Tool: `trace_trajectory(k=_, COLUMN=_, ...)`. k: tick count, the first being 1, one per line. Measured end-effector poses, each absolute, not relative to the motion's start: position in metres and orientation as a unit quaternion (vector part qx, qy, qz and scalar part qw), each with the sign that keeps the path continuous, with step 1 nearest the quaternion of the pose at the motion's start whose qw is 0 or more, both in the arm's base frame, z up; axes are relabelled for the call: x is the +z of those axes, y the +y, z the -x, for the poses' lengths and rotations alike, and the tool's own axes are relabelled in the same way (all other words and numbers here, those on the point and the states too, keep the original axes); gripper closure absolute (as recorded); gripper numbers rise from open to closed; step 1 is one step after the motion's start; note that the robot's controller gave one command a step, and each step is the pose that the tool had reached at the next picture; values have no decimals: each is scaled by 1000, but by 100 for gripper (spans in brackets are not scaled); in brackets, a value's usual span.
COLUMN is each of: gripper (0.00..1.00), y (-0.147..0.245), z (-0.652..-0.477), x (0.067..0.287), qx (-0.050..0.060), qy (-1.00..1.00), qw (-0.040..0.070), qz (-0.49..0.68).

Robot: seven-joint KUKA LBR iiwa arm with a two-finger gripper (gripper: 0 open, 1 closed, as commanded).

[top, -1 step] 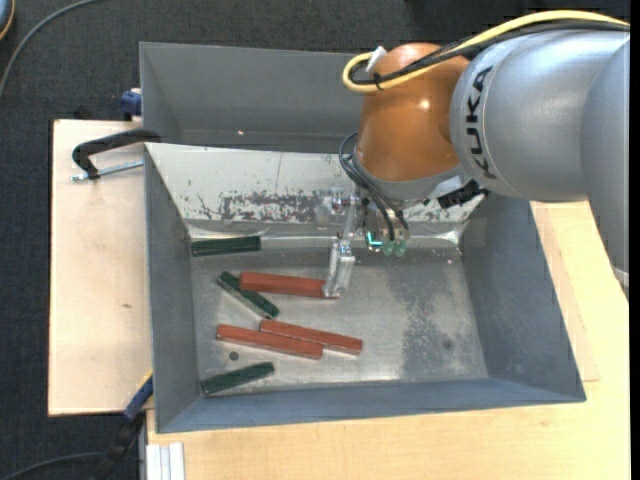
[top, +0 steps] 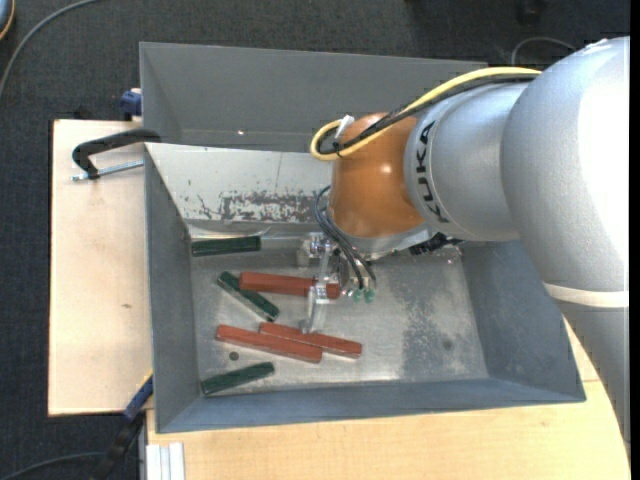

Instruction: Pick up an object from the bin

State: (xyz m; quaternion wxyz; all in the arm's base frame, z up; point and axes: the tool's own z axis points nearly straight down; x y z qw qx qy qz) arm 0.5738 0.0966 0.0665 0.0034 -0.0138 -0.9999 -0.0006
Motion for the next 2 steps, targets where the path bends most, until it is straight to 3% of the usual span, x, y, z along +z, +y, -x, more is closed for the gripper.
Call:
trace_trajectory(k=1, gripper=100, y=96, z=-576, x=71, qx=-1, qy=-1000, qw=-1, qz=15)
trace_trajectory(k=2, gripper=100, y=119, z=-568, x=208, qx=-3, qy=-1000, qw=-7, qz=18)
